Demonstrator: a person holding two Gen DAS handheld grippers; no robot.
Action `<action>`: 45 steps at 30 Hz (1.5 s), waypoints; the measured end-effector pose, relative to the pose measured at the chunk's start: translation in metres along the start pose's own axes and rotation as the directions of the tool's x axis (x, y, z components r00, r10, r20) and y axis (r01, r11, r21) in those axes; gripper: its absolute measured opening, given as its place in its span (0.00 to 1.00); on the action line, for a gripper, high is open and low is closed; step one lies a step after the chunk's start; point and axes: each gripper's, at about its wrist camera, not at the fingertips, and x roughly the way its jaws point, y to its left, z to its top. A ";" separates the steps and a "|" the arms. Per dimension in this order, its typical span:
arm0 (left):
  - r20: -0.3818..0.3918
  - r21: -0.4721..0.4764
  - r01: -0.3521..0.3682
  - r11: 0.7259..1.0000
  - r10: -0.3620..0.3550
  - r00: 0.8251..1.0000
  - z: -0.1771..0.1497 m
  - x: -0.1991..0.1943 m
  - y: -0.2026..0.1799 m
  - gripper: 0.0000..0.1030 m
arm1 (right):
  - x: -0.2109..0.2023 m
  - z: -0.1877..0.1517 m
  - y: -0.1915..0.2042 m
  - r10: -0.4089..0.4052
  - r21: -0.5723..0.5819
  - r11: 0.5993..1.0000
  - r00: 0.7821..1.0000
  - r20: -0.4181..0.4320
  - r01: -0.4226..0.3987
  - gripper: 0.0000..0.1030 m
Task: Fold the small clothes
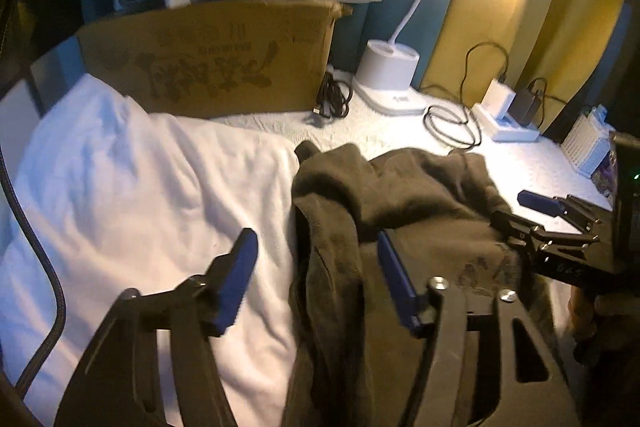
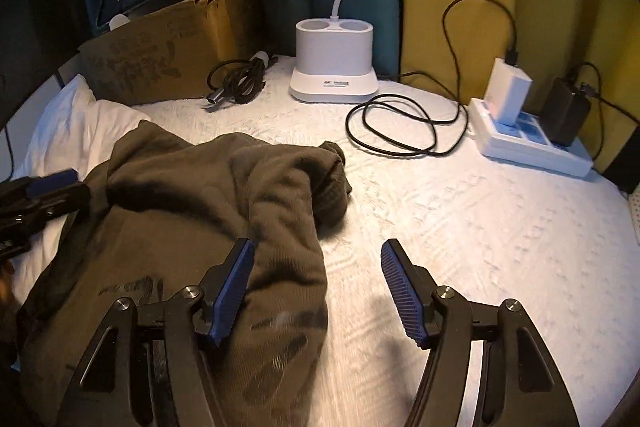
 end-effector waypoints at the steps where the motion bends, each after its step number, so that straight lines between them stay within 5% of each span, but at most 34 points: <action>1: 0.007 0.002 0.001 1.000 -0.001 1.000 0.000 -0.004 -0.001 0.63 | -0.005 -0.002 0.000 -0.006 0.001 1.000 1.000 0.003 0.006 0.66; 24: 0.139 0.083 0.028 0.996 -0.040 0.989 -0.038 -0.106 -0.051 0.72 | -0.122 -0.048 0.008 -0.079 -0.006 0.997 0.992 0.095 0.079 0.66; 45: 0.197 0.194 0.092 0.977 -0.130 0.972 -0.066 -0.163 -0.132 0.73 | -0.234 -0.109 -0.023 -0.164 0.069 0.986 0.962 0.217 0.153 0.67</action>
